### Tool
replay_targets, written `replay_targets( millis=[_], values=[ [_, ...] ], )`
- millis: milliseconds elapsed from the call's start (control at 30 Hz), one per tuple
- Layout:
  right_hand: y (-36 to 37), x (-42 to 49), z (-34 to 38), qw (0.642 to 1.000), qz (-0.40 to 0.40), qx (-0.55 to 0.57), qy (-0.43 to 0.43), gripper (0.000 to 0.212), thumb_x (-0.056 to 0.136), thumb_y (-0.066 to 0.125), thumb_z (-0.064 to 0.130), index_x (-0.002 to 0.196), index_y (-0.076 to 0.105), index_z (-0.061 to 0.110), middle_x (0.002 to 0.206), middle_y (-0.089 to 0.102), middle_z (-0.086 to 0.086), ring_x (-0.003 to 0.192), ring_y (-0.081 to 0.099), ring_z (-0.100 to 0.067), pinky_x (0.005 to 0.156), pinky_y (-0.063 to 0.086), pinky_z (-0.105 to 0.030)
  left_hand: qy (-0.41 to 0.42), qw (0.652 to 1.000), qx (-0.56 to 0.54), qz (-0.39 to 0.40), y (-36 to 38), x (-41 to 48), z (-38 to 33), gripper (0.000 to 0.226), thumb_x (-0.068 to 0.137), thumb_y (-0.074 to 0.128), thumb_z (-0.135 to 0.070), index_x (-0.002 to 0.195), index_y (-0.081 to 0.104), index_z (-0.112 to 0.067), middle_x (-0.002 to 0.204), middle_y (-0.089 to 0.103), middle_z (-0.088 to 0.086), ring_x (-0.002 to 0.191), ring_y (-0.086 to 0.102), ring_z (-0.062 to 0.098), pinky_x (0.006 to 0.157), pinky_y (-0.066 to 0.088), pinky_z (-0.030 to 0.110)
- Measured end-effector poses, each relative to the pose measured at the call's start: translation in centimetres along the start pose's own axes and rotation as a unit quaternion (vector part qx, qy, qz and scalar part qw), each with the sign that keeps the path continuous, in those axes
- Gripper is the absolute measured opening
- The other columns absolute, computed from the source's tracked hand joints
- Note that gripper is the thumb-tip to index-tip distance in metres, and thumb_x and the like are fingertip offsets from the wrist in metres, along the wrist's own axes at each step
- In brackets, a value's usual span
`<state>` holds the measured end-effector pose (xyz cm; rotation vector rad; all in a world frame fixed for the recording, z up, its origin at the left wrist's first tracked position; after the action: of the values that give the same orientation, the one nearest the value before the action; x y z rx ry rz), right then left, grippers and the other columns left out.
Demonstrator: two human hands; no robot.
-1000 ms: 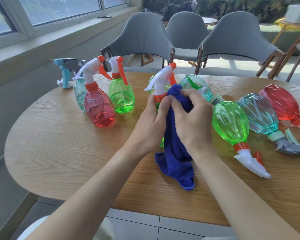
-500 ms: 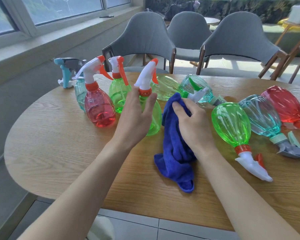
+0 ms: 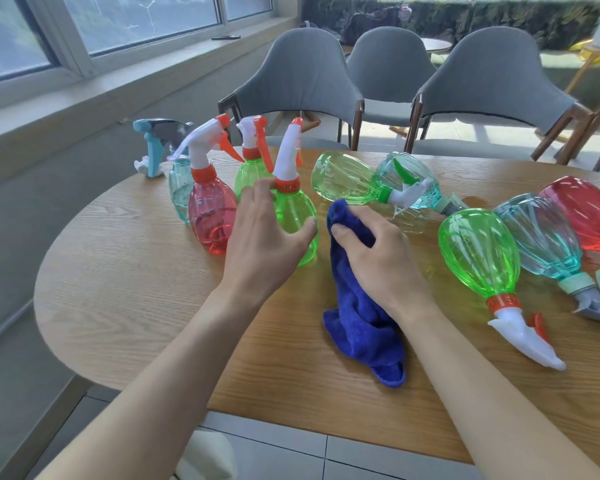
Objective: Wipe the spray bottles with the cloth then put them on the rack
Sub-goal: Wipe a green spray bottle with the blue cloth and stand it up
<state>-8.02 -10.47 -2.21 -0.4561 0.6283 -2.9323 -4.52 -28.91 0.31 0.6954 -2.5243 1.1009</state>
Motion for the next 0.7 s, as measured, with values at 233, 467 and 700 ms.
replay_targets(
  millis=[233, 467, 700],
  values=[
    [1.3, -0.3, 0.6, 0.998, 0.032, -0.053, -0.016, 0.039, 0.102, 0.069, 0.024, 0.140, 0.066, 0.026, 0.137, 0.067, 0.009, 0.128, 0.057, -0.008, 0.103, 0.034, -0.015, -0.011, 0.997, 0.031, -0.069, -1.2, 0.5, 1.4, 0.068, 0.090, 0.083, -0.042, 0.141, 0.047, -0.015, 0.132, 0.046, 0.002, 0.127, 0.052, 0.023, 0.089, 0.041, 0.026],
    [1.3, 0.0, 0.1, 0.997, 0.030, -0.063, -0.019, 0.041, 0.103, 0.064, 0.014, 0.141, 0.066, 0.026, 0.138, 0.067, 0.011, 0.127, 0.056, -0.004, 0.092, 0.028, 0.006, 0.018, 0.990, 0.044, -0.130, -2.0, 0.1, 0.2, 0.075, 0.085, 0.088, -0.030, 0.141, 0.045, -0.008, 0.132, 0.047, 0.010, 0.124, 0.050, 0.026, 0.098, 0.045, 0.032],
    [0.4, 0.3, -0.3, 1.000, 0.011, 0.026, 0.006, 0.028, 0.105, 0.060, 0.017, 0.122, 0.073, 0.034, 0.107, 0.075, 0.024, 0.105, 0.067, 0.003, 0.093, 0.047, -0.012, 0.104, 0.970, 0.031, -0.219, -3.5, -0.9, -2.7, 0.042, 0.087, 0.082, -0.024, 0.110, 0.051, -0.007, 0.108, 0.045, 0.002, 0.097, 0.045, 0.022, 0.089, 0.043, 0.035]
  ],
)
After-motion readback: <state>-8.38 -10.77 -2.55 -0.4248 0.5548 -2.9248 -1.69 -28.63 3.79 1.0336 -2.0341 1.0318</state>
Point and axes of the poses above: each hand's wrist, its own x-axis towards the middle knuckle, its own y-axis out of the palm, z = x × y, the point moved 9 cm from there along x, towards the middle knuckle
